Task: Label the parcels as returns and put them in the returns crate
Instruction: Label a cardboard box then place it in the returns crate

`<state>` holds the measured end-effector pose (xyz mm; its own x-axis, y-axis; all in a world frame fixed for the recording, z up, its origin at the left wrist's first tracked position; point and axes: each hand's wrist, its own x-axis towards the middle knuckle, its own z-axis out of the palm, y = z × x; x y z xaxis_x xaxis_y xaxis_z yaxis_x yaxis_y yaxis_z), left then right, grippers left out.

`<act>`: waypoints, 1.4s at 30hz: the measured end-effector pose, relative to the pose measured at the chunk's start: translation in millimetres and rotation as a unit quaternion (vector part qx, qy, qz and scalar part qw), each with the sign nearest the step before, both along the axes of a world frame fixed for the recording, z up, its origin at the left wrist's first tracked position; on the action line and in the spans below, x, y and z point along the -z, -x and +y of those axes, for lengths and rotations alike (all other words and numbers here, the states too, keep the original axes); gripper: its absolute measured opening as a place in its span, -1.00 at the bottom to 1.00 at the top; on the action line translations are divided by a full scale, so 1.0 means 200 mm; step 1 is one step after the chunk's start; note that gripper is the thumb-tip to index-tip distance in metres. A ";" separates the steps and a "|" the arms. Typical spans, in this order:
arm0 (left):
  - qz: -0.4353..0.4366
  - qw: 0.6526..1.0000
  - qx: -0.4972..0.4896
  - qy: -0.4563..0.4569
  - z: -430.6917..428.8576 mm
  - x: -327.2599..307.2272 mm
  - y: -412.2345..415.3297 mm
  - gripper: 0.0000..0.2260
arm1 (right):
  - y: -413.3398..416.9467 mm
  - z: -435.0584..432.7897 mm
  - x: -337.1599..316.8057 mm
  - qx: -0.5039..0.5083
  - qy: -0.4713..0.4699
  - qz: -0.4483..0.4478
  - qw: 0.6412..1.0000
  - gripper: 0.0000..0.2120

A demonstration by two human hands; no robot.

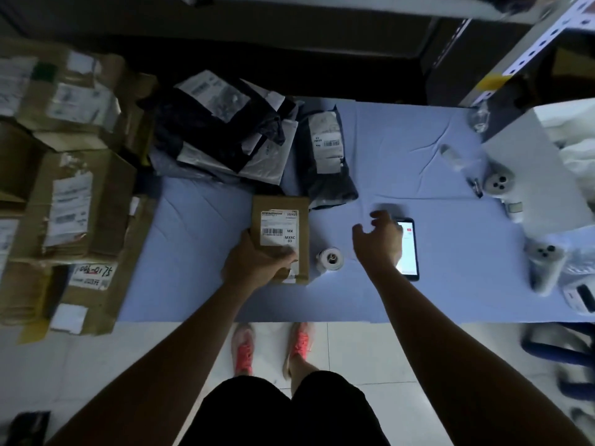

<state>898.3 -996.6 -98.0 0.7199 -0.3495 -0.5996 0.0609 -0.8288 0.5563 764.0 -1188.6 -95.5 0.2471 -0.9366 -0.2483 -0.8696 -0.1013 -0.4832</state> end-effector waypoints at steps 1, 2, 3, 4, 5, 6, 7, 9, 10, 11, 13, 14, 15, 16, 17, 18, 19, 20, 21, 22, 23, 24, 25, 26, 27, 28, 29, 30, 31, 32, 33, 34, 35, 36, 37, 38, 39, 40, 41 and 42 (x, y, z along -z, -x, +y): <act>0.001 1.000 -0.005 -0.002 -0.01 -0.01 0.00 -0.12 | 0.04 -0.05 0.03 0.007 0.007 0.040 0.999 -0.58; 0.001 1.000 -0.010 -0.003 -0.02 -0.02 0.00 -0.13 | 0.08 -0.09 0.05 0.015 0.004 0.079 0.997 -0.54; -0.001 1.000 -0.012 -0.005 -0.03 -0.02 0.01 -0.12 | 0.11 -0.12 0.08 0.025 -0.005 0.117 0.993 -0.48; -0.005 1.000 -0.013 -0.007 -0.04 -0.03 0.02 -0.13 | 0.14 -0.15 0.10 0.034 -0.019 0.148 0.988 -0.41; -0.014 1.000 -0.012 -0.013 -0.05 -0.04 0.04 -0.14 | 0.17 -0.17 0.11 0.039 -0.032 0.166 0.985 -0.35; -0.026 0.999 -0.010 -0.020 -0.06 -0.05 0.05 -0.14 | 0.18 -0.18 0.13 0.041 -0.043 0.174 0.983 -0.29; -0.037 0.999 -0.009 -0.026 -0.06 -0.05 0.06 -0.12 | 0.19 -0.19 0.15 0.042 -0.049 0.175 0.982 -0.26; -0.049 0.998 -0.006 -0.040 -0.07 -0.06 0.07 -0.10 | 0.19 -0.20 0.19 0.044 -0.047 0.183 0.981 -0.24; -0.054 0.997 -0.002 -0.047 -0.07 -0.06 0.07 -0.09 | 0.18 -0.21 0.20 0.045 -0.040 0.189 0.980 -0.24; -0.058 0.997 0.003 -0.052 -0.08 -0.06 0.08 -0.09 | 0.18 -0.22 0.21 0.048 -0.033 0.195 0.979 -0.24; -0.066 0.996 0.007 -0.058 -0.08 -0.06 0.09 -0.10 | 0.19 -0.24 0.23 0.051 -0.024 0.198 0.979 -0.23; -0.072 0.996 0.009 -0.059 -0.09 -0.06 0.09 -0.11 | 0.20 -0.25 0.23 0.051 -0.022 0.198 0.979 -0.23; -0.078 0.995 0.012 -0.062 -0.09 -0.06 0.10 -0.11 | 0.21 -0.26 0.23 0.050 -0.020 0.198 0.979 -0.23; -0.083 0.994 0.015 -0.066 -0.09 -0.06 0.11 -0.12 | 0.22 -0.27 0.23 0.049 -0.019 0.195 0.979 -0.26; -0.089 0.993 0.019 -0.069 -0.10 -0.06 0.11 -0.11 | 0.23 -0.28 0.23 0.049 -0.019 0.191 0.980 -0.28; -0.093 0.993 0.024 -0.073 -0.10 -0.06 0.11 -0.09 | 0.24 -0.29 0.23 0.052 -0.024 0.184 0.981 -0.29; -0.097 0.992 0.028 -0.079 -0.10 -0.06 0.12 -0.07 | 0.24 -0.29 0.23 0.057 -0.035 0.174 0.982 -0.29; -0.105 0.990 0.031 -0.085 -0.11 -0.07 0.12 -0.06 | 0.25 -0.29 0.23 0.065 -0.046 0.164 0.983 -0.27; -0.113 0.989 0.033 -0.090 -0.11 -0.07 0.13 -0.05 | 0.26 -0.29 0.23 0.071 -0.055 0.158 0.983 -0.26; -0.120 0.988 0.035 -0.092 -0.12 -0.07 0.14 -0.06 | 0.26 -0.29 0.23 0.073 -0.063 0.154 0.983 -0.25; -0.126 0.987 0.035 -0.092 -0.12 -0.08 0.14 -0.05 | 0.27 -0.29 0.22 0.072 -0.069 0.149 0.984 -0.24; -0.132 0.987 0.033 -0.091 -0.12 -0.07 0.15 -0.05 | 0.27 -0.29 0.21 0.071 -0.075 0.139 0.985 -0.23; -0.136 0.986 0.030 -0.087 -0.12 -0.07 0.16 -0.03 | 0.27 -0.28 0.20 0.070 -0.081 0.122 0.987 -0.22; -0.138 0.987 0.026 -0.083 -0.12 -0.07 0.16 -0.02 | 0.26 -0.27 0.18 0.068 -0.087 0.100 0.989 -0.23; -0.140 0.987 0.021 -0.076 -0.11 -0.06 0.17 0.00 | 0.24 -0.25 0.16 0.066 -0.092 0.072 0.991 -0.23; -0.142 0.987 0.016 -0.068 -0.11 -0.06 0.18 0.01 | 0.21 -0.23 0.13 0.060 -0.094 0.038 0.993 -0.23; -0.143 0.988 0.011 -0.061 -0.10 -0.06 0.19 0.02 | 0.18 -0.21 0.10 0.048 -0.095 0.004 0.994 -0.23; -0.145 0.988 0.007 -0.053 -0.10 -0.06 0.19 0.02 | 0.15 -0.19 0.04 0.027 -0.094 -0.027 0.995 -0.22; -0.146 0.988 0.003 -0.047 -0.10 -0.06 0.20 0.02 | 0.11 -0.17 -0.01 -0.005 -0.094 -0.051 0.994 -0.23; -0.147 0.988 0.001 -0.040 -0.09 -0.06 0.20 0.02 | 0.08 -0.14 -0.07 -0.050 -0.094 -0.067 0.992 -0.26; -0.149 0.988 -0.001 -0.032 -0.09 -0.06 0.20 0.02 | 0.06 -0.11 -0.13 -0.103 -0.092 -0.079 0.987 -0.30; -0.151 0.988 -0.007 -0.023 -0.09 -0.06 0.21 0.02 | 0.03 -0.09 -0.18 -0.155 -0.091 -0.085 0.980 -0.32; -0.154 0.988 -0.014 -0.011 -0.08 -0.05 0.21 0.01 | 0.02 -0.06 -0.23 -0.201 -0.089 -0.089 0.971 -0.31; -0.157 0.987 -0.021 0.000 -0.08 -0.05 0.22 0.00 | 0.00 -0.03 -0.27 -0.239 -0.086 -0.088 0.963 -0.27; -0.161 0.987 -0.025 0.010 -0.07 -0.05 0.22 -0.01 | 0.00 -0.01 -0.30 -0.269 -0.084 -0.084 0.956 -0.22; -0.167 0.985 -0.026 0.019 -0.07 -0.04 0.23 -0.01 | 0.00 0.02 -0.33 -0.293 -0.081 -0.081 0.949 -0.20; -0.176 0.984 -0.024 0.025 -0.07 -0.04 0.23 -0.01 | 0.00 0.04 -0.33 -0.311 -0.077 -0.077 0.944 -0.19; -0.185 0.982 -0.023 0.030 -0.07 -0.04 0.24 0.00 | 0.02 0.06 -0.34 -0.325 -0.072 -0.071 0.940 -0.20; -0.193 0.980 -0.023 0.033 -0.07 -0.04 0.25 0.01 | 0.03 0.07 -0.35 -0.335 -0.068 -0.062 0.938 -0.22; -0.197 0.980 -0.025 0.036 -0.07 -0.04 0.25 0.03 | 0.04 0.08 -0.36 -0.345 -0.066 -0.048 0.935 -0.21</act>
